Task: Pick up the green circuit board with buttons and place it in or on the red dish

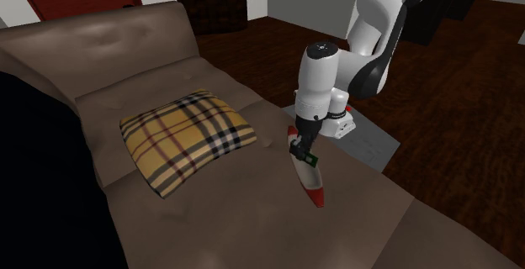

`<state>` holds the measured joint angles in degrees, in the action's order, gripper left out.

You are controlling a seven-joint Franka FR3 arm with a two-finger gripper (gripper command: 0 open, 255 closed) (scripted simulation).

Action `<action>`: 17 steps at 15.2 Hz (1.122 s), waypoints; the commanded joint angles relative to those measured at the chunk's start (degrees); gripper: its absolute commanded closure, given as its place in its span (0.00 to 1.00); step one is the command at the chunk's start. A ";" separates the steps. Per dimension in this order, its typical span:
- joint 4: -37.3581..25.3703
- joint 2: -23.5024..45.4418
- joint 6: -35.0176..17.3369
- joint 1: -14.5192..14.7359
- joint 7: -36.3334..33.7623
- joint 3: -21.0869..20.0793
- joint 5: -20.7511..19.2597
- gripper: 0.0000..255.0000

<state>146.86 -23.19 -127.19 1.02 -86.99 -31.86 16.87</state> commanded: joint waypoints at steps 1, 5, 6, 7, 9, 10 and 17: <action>0.00 0.00 -0.01 0.00 0.00 0.00 0.00 0.00; 0.00 0.00 -0.01 0.00 0.00 0.00 0.00 0.00; -1.06 -1.26 2.29 0.11 0.18 0.62 0.02 0.00; -2.19 -2.39 4.54 0.18 0.31 1.22 -0.03 0.00; -4.40 -4.12 8.47 0.25 0.47 2.26 -0.24 0.00; -4.40 -4.12 8.47 0.26 0.47 2.26 -0.24 0.00; -4.40 -4.12 8.46 0.26 0.47 2.26 -0.24 0.00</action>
